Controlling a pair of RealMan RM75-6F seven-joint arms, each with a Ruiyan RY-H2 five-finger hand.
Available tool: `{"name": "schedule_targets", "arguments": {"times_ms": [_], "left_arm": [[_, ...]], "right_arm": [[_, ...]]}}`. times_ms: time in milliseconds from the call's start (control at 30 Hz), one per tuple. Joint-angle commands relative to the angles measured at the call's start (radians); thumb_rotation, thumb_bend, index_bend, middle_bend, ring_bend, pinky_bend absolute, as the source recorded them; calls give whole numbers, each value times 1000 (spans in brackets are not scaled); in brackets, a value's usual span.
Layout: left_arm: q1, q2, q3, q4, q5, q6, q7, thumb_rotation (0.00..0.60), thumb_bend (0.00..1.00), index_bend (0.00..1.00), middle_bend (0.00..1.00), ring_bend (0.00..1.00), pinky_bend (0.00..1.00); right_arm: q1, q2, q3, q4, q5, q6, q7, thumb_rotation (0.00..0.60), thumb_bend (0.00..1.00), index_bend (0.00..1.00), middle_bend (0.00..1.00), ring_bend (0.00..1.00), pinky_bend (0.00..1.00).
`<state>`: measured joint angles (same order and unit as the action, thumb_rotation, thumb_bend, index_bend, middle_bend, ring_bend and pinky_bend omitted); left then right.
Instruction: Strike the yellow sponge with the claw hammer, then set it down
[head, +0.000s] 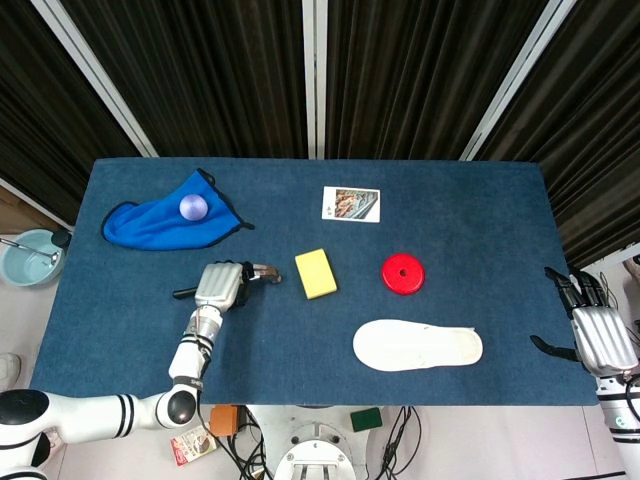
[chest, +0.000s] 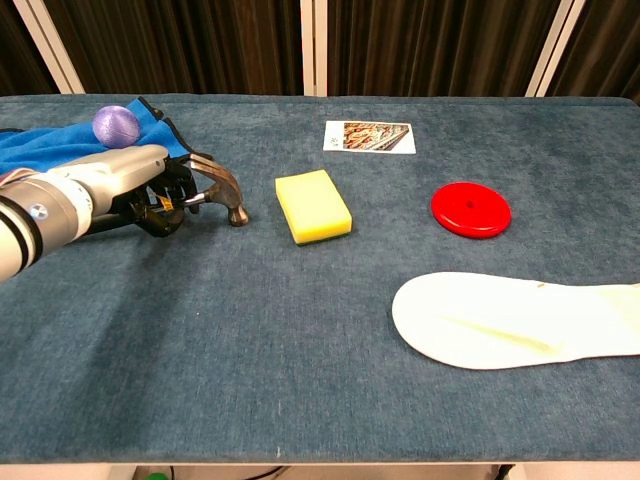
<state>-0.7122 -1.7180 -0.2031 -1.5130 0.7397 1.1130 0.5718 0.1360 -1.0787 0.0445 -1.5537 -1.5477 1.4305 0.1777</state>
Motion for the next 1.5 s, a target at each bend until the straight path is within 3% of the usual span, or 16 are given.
{"name": "schedule_targets", "arguments": {"times_ms": [33,467,867,1133,1500], "left_arm": [[0,-1,-1,2,0,-1,-2,600,513,439,466,362,367],[1,-8,-3,20,4,0,-7,600,581,526,550,432,435],[20,-18,-13,76,75,2,-94,600,647,670,700,586,582],[42,3,-11,117,215,4,-232,600,752,769,801,693,681],[23,73,-14,176,522,-46,-639,600,881,869,925,879,861]], "right_arm": [[0,-1,0,0,1,-1,1,600,92,72,148,3,70],[0,0,0,-2,3,-2,-3,600,91,75,149,2,70],[-2,4,1,-9,3,3,-10,600,91,81,153,2,70],[-4,9,1,-16,4,4,-16,600,90,82,154,2,70],[-1,14,2,-32,6,-3,-36,600,84,83,156,4,70]]}}
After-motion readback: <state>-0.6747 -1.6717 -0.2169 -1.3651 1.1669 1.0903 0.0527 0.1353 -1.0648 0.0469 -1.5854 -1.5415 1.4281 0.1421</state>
